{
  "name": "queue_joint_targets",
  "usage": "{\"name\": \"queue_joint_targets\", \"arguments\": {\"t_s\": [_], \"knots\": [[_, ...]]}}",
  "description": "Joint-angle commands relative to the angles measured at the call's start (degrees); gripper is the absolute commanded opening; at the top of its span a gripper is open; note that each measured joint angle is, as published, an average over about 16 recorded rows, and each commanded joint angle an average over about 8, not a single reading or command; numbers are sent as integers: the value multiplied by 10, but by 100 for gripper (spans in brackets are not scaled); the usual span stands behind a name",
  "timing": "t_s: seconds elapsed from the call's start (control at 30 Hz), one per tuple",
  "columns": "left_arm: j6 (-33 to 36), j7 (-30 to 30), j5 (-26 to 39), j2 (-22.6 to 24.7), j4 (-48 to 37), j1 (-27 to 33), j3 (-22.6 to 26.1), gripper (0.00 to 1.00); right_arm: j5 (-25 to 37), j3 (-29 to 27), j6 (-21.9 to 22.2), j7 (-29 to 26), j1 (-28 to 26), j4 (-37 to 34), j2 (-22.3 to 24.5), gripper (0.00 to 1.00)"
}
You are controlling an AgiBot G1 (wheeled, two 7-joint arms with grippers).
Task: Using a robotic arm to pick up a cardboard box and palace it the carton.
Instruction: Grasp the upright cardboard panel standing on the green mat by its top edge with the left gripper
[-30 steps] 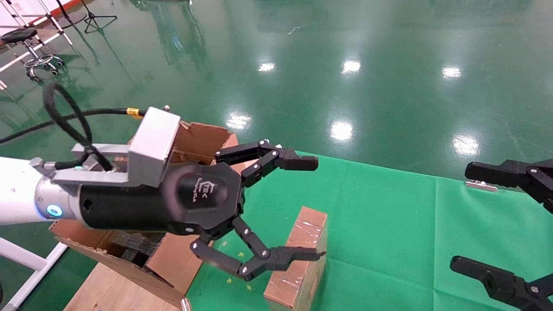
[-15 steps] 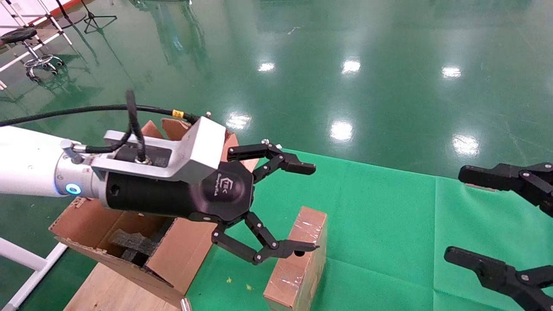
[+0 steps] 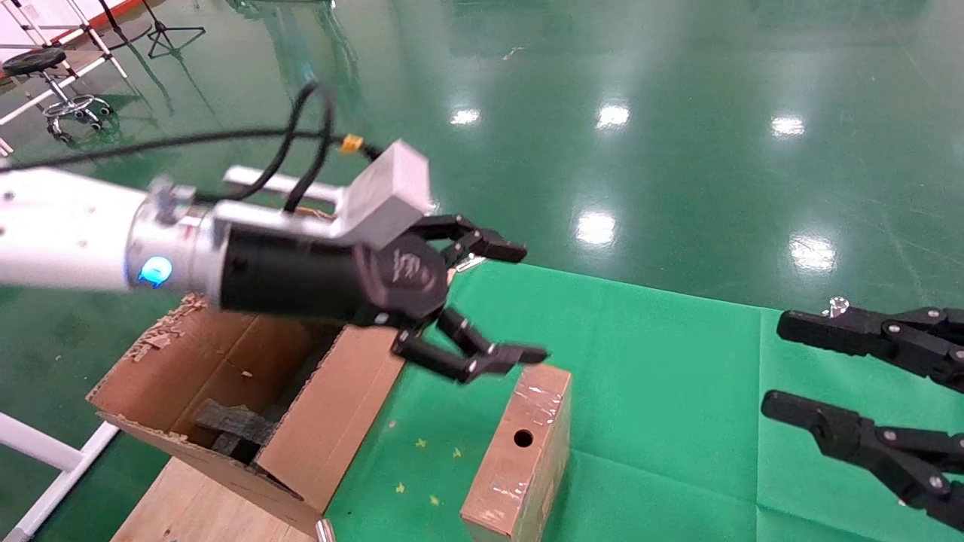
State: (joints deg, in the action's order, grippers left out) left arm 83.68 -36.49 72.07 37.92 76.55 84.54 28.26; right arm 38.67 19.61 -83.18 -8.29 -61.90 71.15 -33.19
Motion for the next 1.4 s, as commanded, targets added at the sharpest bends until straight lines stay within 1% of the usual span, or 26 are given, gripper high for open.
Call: {"name": "queue_joint_targets", "arguments": {"t_s": [0.03,0.17,0.33,0.47,0.67,0.8,0.97,1.17,1.4], "knots": [[-4,-50,29,10,1,27,15,100,0,0,0,0,0,0,0,0],[23,-171,87,43,1,83,56,100,0,0,0,0,0,0,0,0],[61,-301,122,84,-3,136,116,100,0,0,0,0,0,0,0,0],[73,-378,132,102,-3,174,182,100,0,0,0,0,0,0,0,0],[75,-474,138,121,-1,239,308,100,0,0,0,0,0,0,0,0],[71,-518,122,143,1,268,376,100,0,0,0,0,0,0,0,0],[63,-552,111,183,3,289,438,100,0,0,0,0,0,0,0,0],[56,-577,119,221,4,302,487,100,0,0,0,0,0,0,0,0],[43,-599,133,249,4,297,524,100,0,0,0,0,0,0,0,0]]}}
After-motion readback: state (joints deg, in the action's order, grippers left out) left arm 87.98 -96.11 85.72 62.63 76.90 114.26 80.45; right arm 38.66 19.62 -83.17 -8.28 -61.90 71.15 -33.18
